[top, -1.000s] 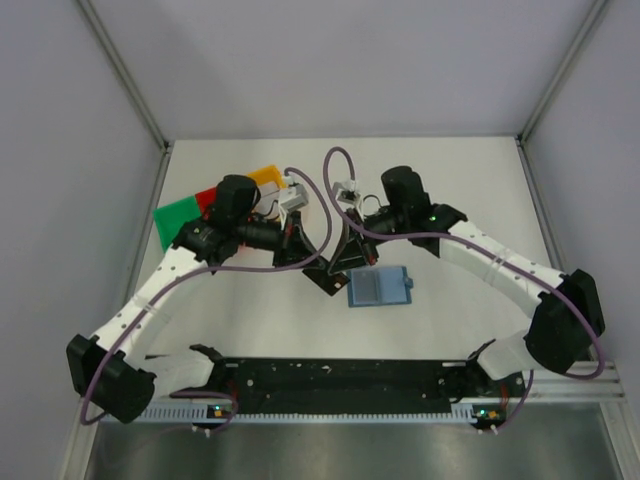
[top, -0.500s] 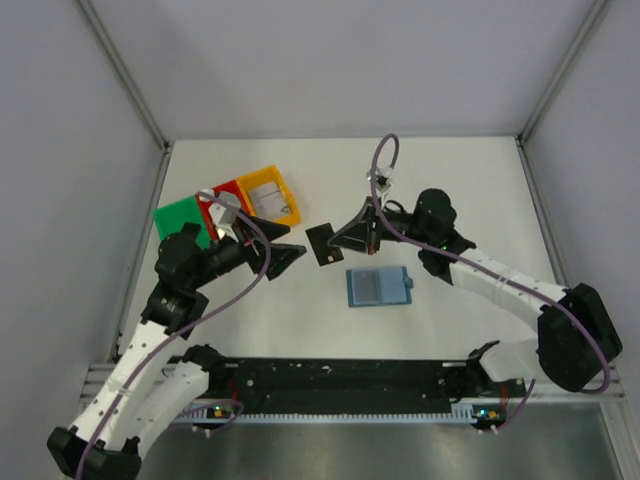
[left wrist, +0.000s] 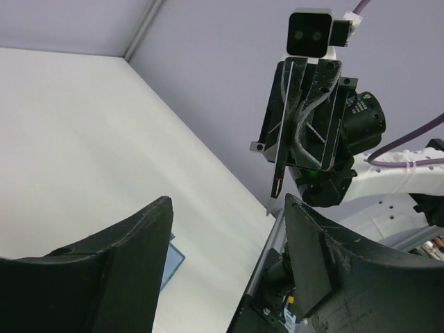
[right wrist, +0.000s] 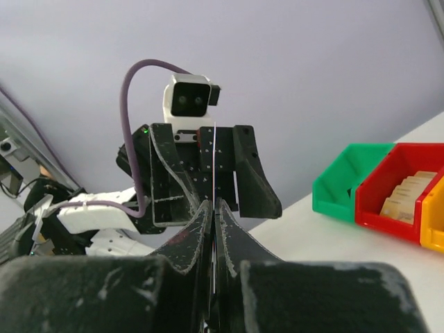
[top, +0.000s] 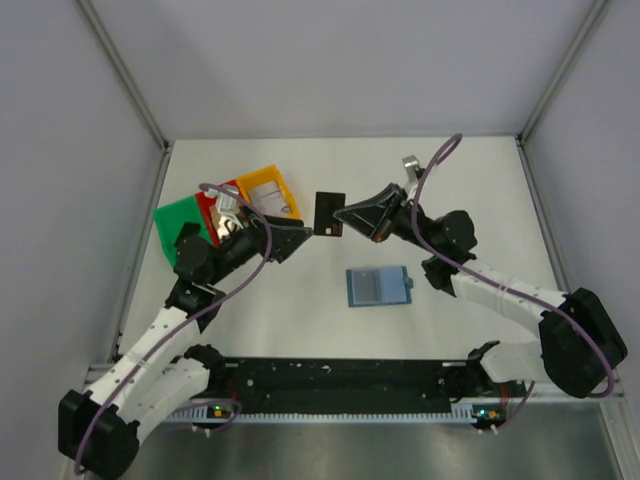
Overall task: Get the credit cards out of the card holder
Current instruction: Place the credit card in the storage box.
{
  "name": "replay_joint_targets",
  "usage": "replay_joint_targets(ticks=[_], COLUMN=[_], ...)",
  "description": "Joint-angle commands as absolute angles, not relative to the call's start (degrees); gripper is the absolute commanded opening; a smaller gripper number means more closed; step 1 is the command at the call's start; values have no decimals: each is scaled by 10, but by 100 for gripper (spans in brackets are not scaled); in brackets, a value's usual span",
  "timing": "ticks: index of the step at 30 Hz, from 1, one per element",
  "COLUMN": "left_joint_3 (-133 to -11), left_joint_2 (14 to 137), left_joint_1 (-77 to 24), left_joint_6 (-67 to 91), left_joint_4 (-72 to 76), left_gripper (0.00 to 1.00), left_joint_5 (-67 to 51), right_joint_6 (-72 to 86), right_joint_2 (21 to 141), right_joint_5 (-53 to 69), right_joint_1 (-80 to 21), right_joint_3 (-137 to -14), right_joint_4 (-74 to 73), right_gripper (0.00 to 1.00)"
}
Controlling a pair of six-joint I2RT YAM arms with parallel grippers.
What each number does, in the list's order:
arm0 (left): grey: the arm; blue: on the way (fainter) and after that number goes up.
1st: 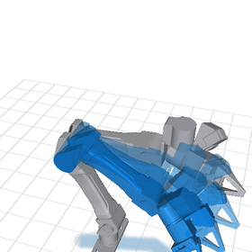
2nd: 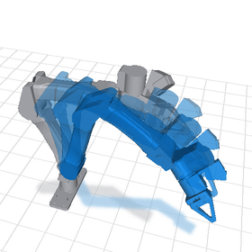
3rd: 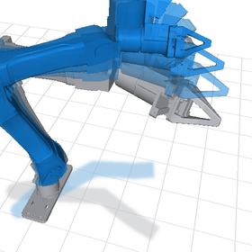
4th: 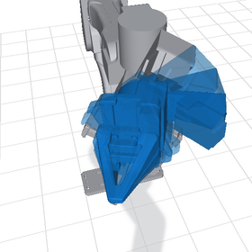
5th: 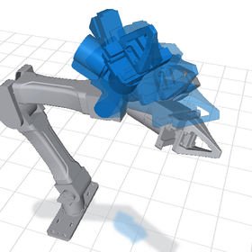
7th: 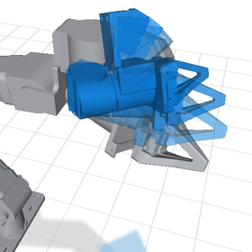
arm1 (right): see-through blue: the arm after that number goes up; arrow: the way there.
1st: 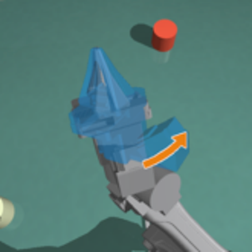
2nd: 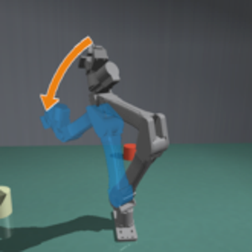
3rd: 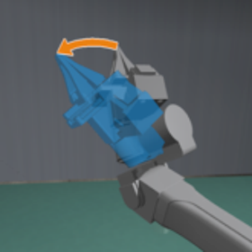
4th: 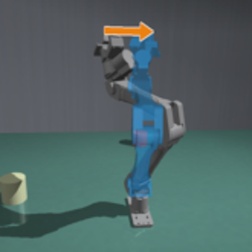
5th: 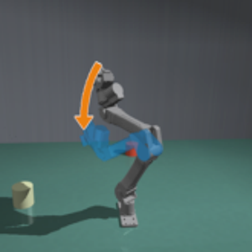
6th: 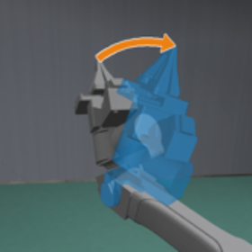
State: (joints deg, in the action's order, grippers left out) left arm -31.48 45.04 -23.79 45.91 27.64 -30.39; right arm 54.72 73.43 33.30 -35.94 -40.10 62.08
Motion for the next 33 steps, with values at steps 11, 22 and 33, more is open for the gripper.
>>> replay_joint_targets(ticks=[11, 22, 33], left_joint_3=[-344, -374, -489], left_joint_2=[525, 547, 510], left_joint_1=[-278, -272, -119], left_joint_6=[498, 466, 173], left_joint_4=[457, 418, -69], left_gripper=[57, 0, 0], left_joint_5=[-295, -303, -257], right_joint_6=[562, 518, 194], right_joint_2=[736, 737, 663], right_joint_5=[323, 352, 334], right_joint_1=[-381, -381, -367], right_joint_3=[-403, -410, -466], right_joint_4=[677, 614, 90], right_gripper=[0, 0, 84])
